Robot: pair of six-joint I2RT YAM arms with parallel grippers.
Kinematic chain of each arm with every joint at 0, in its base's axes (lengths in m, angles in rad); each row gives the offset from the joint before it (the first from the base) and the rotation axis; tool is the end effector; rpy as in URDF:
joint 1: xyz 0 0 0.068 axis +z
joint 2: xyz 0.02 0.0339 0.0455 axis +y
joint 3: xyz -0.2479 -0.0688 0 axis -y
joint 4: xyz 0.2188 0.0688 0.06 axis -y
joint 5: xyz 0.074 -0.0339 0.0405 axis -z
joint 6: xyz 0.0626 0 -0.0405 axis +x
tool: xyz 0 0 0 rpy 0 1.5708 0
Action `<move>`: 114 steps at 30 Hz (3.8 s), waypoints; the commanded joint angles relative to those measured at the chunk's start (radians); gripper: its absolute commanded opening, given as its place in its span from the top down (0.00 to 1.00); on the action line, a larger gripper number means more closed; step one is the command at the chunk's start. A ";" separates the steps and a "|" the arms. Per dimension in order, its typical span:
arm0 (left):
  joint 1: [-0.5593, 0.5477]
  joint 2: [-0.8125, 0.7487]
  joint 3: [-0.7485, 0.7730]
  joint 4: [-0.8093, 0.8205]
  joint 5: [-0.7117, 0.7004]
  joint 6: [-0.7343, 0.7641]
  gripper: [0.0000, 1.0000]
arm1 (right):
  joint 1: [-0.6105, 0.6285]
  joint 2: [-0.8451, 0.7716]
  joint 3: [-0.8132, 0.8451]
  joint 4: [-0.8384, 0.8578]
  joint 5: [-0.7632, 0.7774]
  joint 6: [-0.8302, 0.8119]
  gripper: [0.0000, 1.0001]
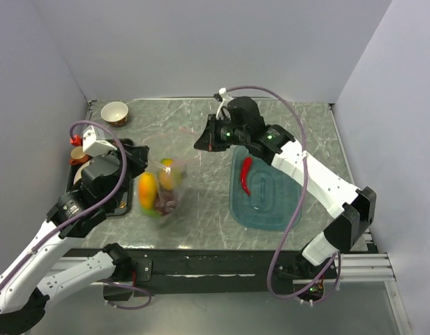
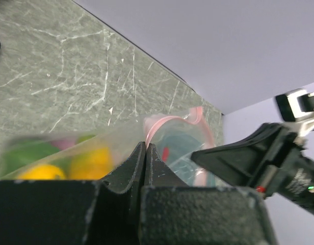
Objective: Place the food in the zip-top bag and seal the zipper
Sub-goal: Adjust the zipper food storage bag at the center of the board, then pick up the fake vegetable from the bin, then place the fake vegetable in the zipper food storage bag.
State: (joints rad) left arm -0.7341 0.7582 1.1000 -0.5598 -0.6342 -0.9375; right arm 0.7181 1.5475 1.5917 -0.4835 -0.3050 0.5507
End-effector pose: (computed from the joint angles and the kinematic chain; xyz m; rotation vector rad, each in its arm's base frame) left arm 0.1344 -0.0713 0.3869 -0.6299 1.6772 -0.6504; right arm 0.2521 0.2452 0.3741 -0.3907 2.1354 1.0806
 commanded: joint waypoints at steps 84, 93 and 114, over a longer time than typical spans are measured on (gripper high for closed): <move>0.002 0.245 -0.126 0.185 0.212 -0.017 0.99 | -0.273 -0.211 -0.530 -0.001 0.108 -0.161 0.92; 0.002 0.259 -0.129 0.193 0.232 -0.020 0.99 | -0.264 -0.323 -0.450 -0.017 -0.402 -0.169 0.89; 0.004 0.282 -0.107 0.198 0.240 -0.003 0.99 | -0.106 -0.234 -0.480 -0.030 -0.631 -0.186 0.89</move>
State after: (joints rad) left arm -0.7326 1.0470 0.9489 -0.3878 -0.4072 -0.9573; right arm 0.6056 1.2636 1.1049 -0.5148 -0.9112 0.3893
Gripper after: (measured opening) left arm 0.022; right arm 0.245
